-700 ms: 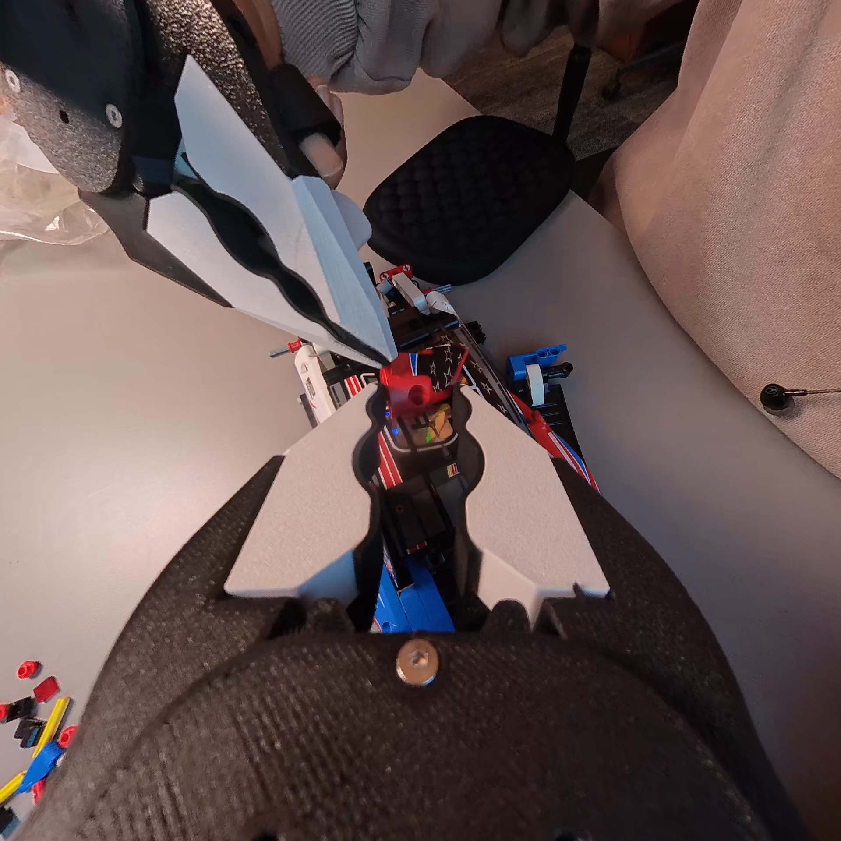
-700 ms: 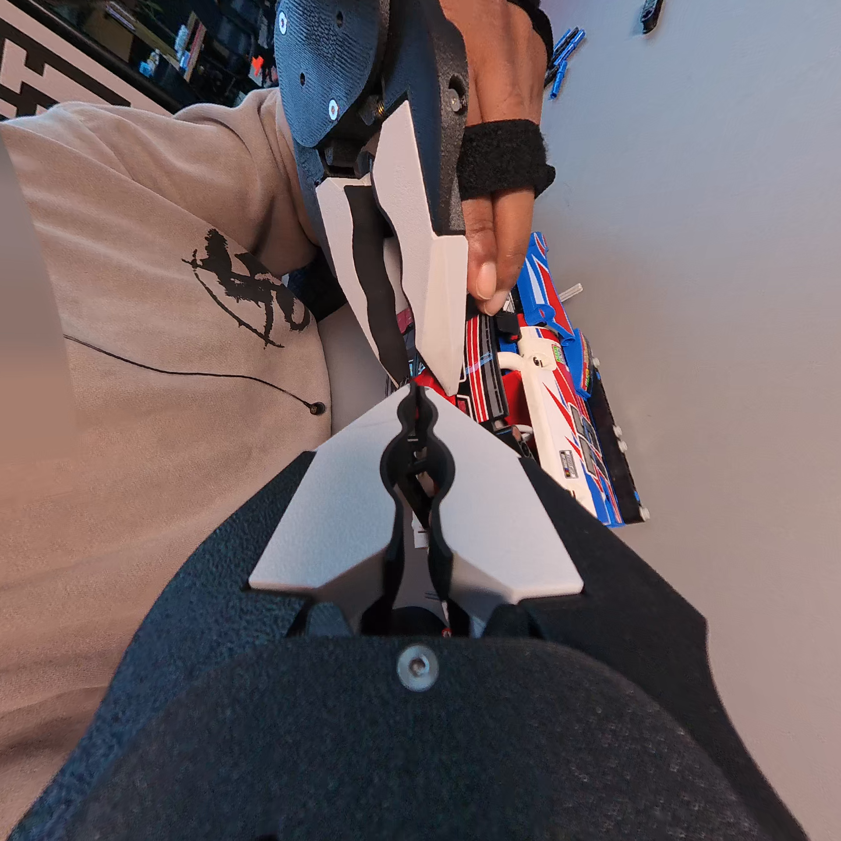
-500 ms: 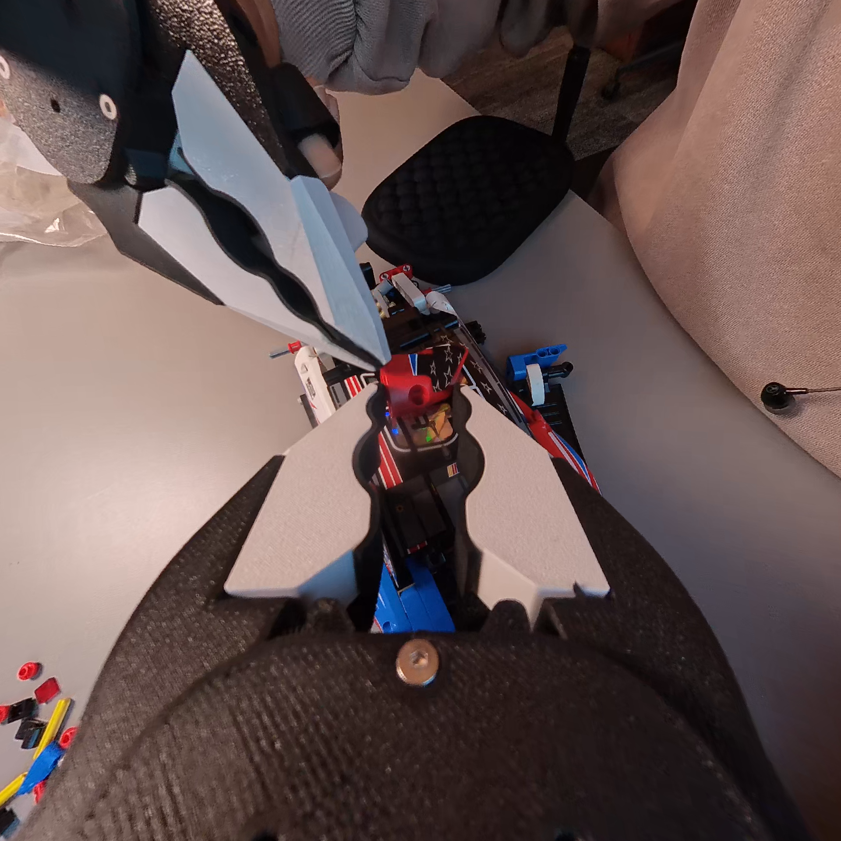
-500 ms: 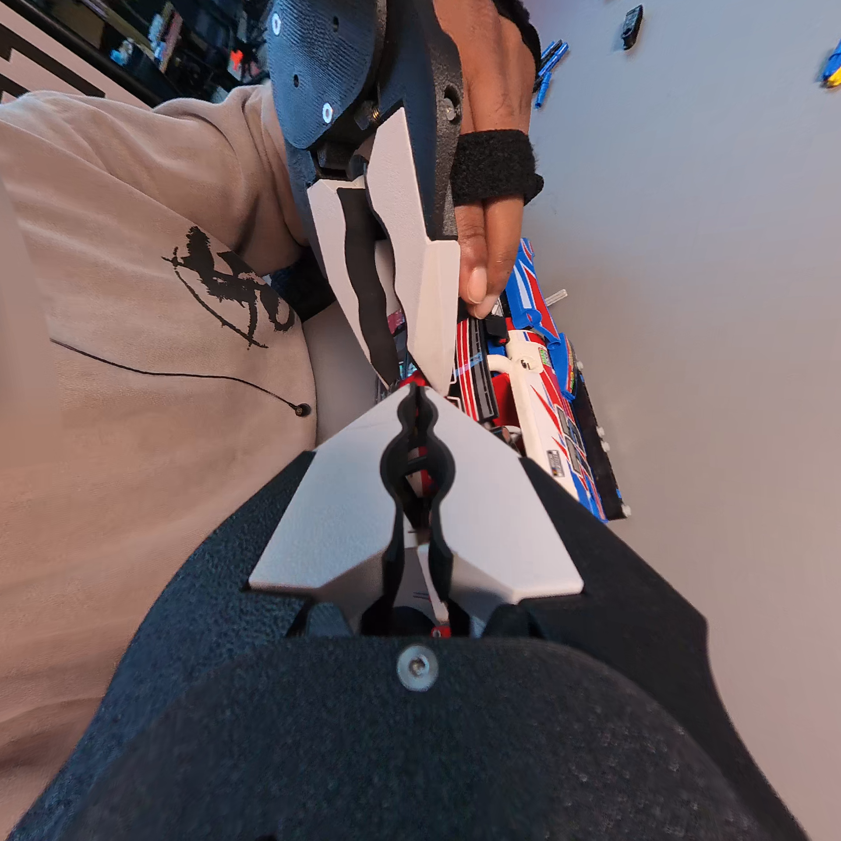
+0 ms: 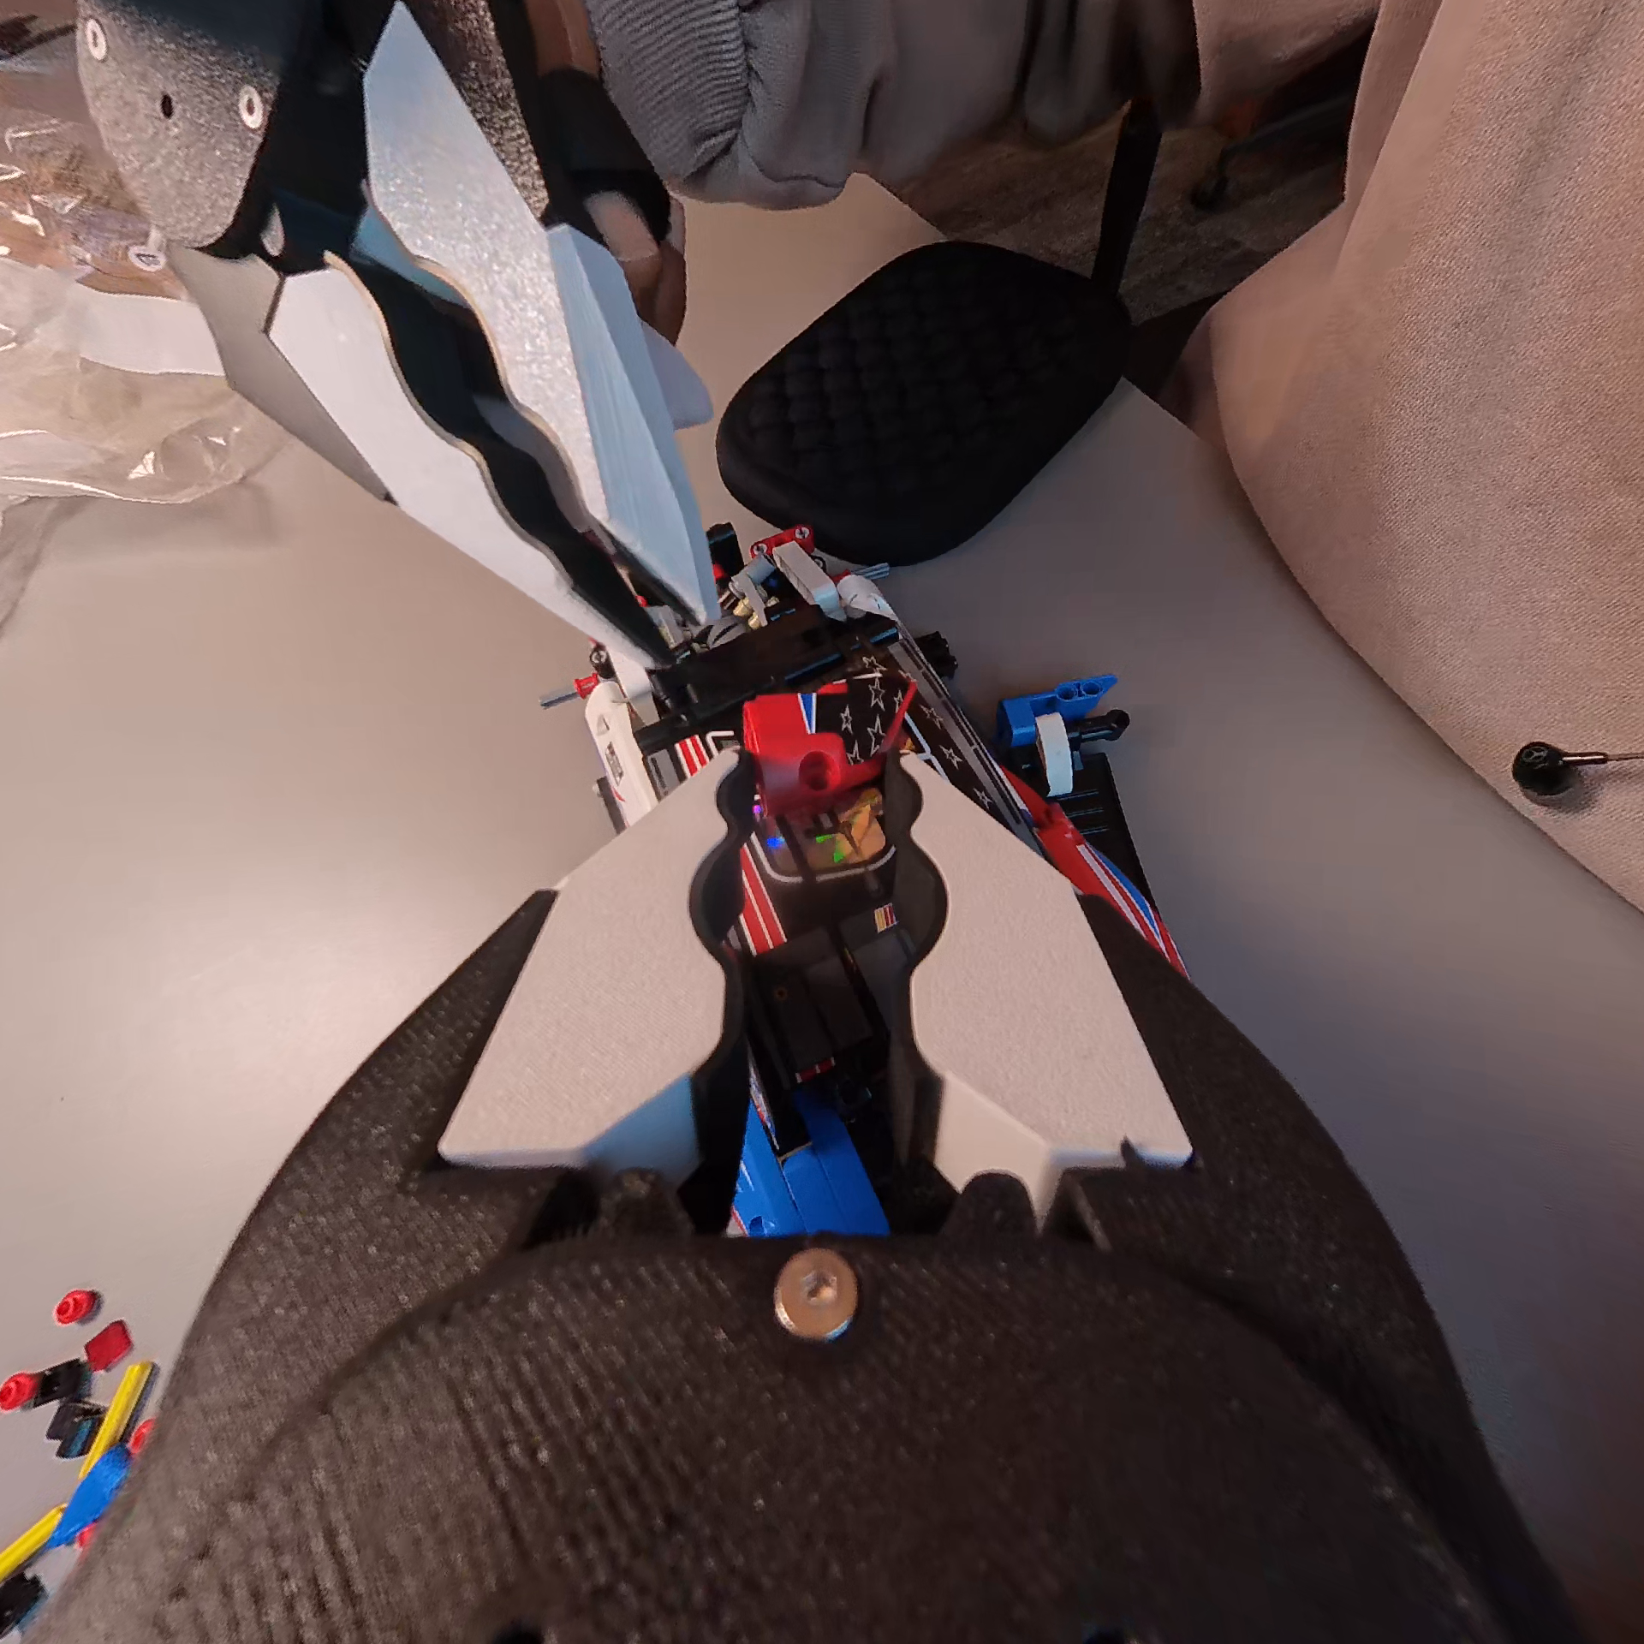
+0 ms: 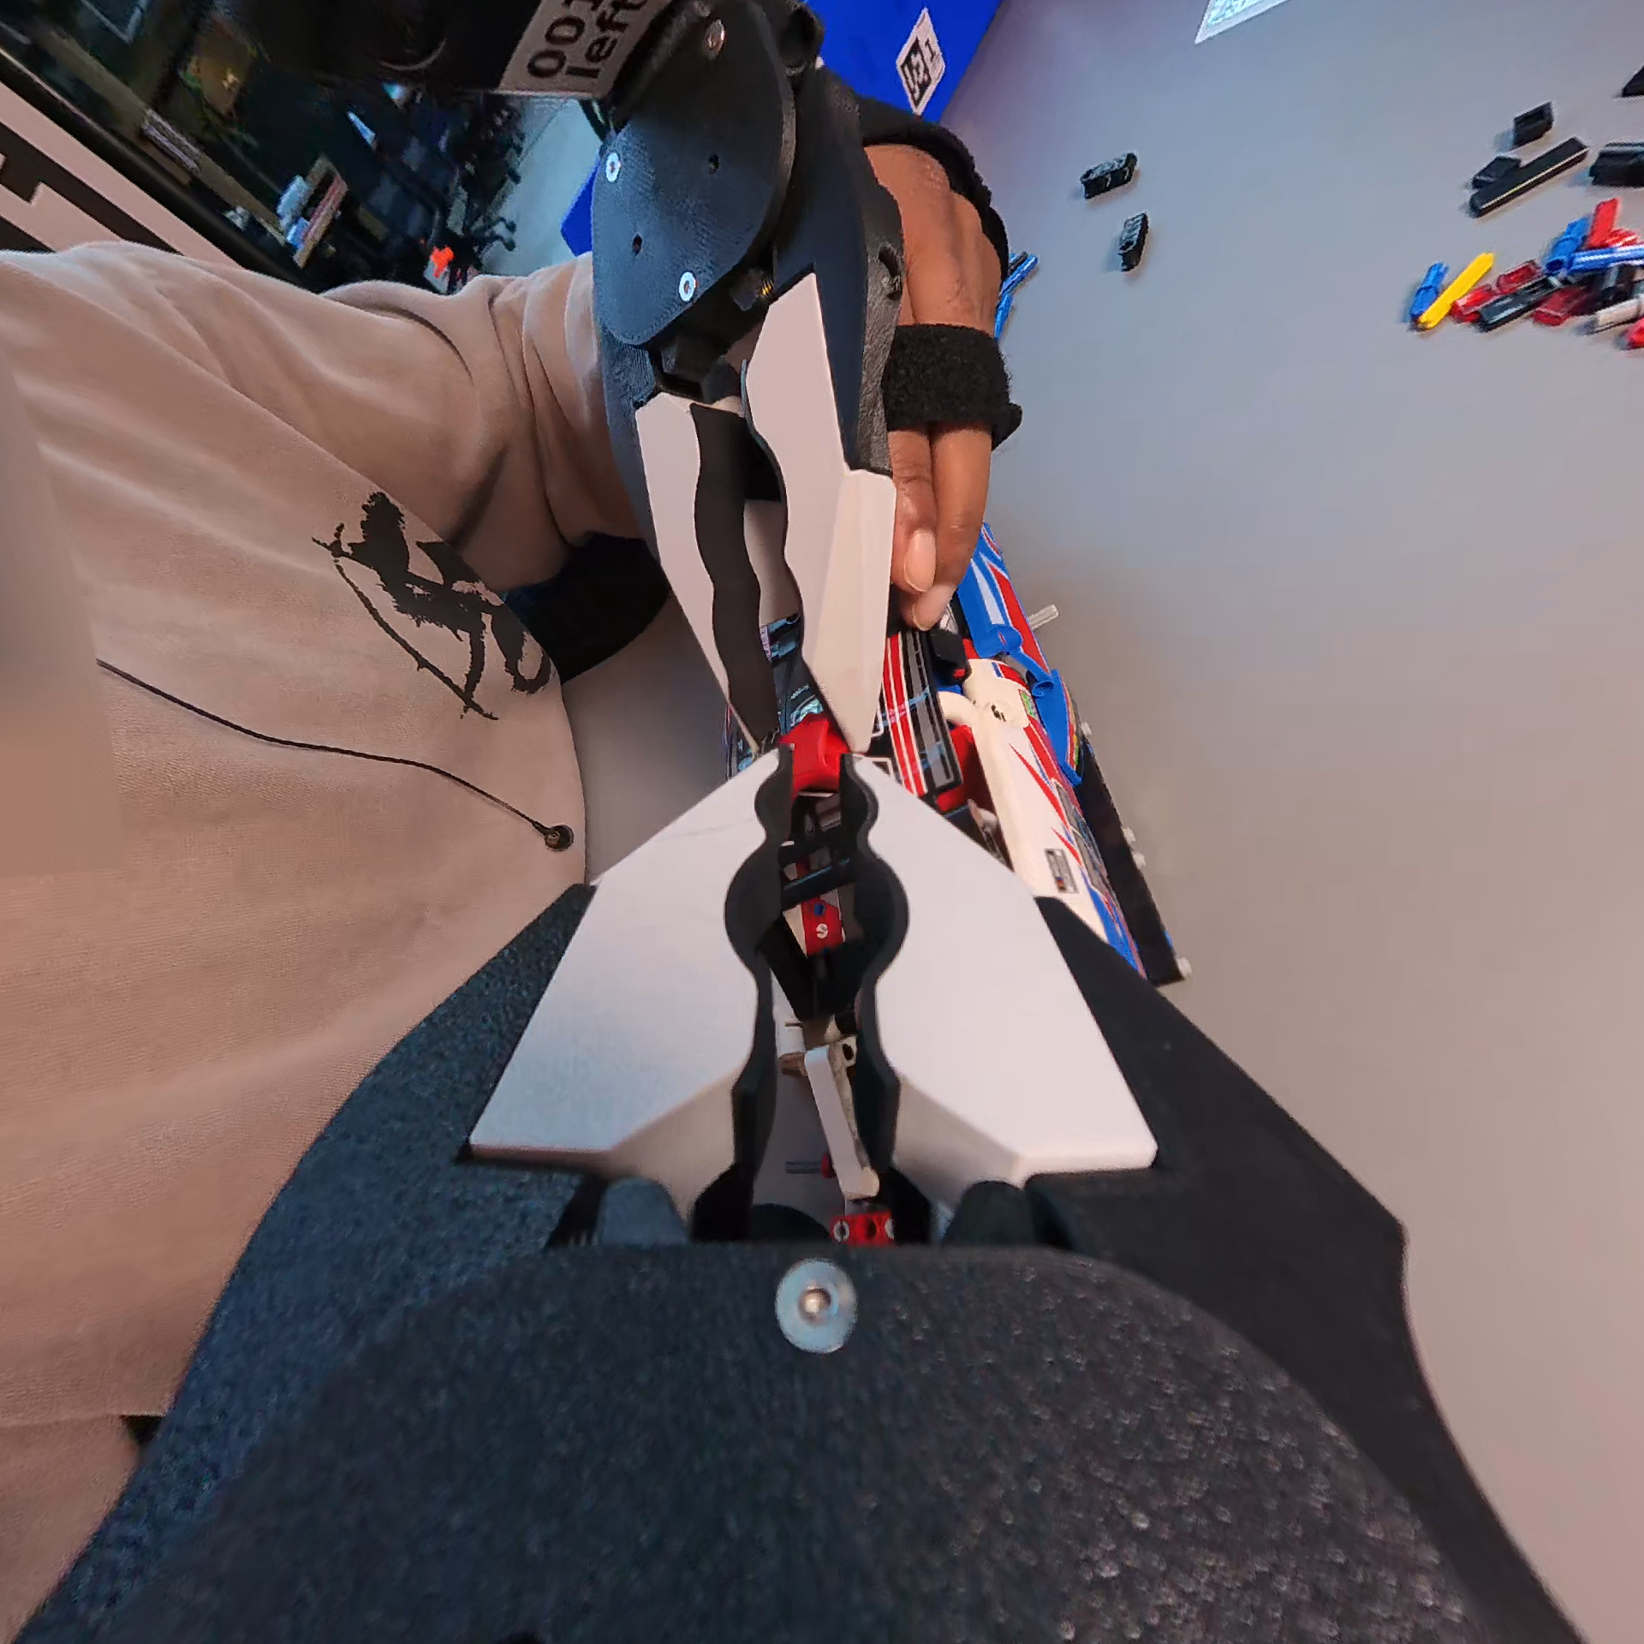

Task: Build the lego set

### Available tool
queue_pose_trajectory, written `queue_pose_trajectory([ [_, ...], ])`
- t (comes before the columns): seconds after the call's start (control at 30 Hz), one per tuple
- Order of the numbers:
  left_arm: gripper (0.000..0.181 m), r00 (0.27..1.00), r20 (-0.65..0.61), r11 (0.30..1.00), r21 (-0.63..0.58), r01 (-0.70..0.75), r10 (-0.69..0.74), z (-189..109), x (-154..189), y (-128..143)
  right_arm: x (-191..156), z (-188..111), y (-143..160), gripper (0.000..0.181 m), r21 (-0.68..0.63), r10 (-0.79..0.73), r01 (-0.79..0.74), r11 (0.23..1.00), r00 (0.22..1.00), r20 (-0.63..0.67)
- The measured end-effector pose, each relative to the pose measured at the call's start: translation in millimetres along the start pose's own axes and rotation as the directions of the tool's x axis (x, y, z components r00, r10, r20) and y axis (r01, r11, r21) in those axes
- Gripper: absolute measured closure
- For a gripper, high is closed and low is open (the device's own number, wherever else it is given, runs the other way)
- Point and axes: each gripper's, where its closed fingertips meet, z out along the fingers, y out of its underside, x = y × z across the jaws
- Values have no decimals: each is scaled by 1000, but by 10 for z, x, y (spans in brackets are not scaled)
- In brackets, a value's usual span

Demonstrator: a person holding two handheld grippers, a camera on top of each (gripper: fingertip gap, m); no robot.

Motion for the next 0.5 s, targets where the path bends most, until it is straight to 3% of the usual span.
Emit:
queue_pose_trajectory([
  [0.13, 155, 997, 77, 1000, -12, -14, 14, 6, -54, -11, -19, 93, 74, 175, -1, 17, -17, 1000, 996, -85],
  [0.3, 154, 970, 236, 998, -41, -42, 51, -36, -136, -1, 56, 64, -2, 172, 173, 58, -14, 985, 967, -250],
  [0.5, 154, 921, 380, 995, -82, -58, 86, -73, -224, 8, 66, 50, -50, 165, 284, 32, 99, 954, 906, -422],
])
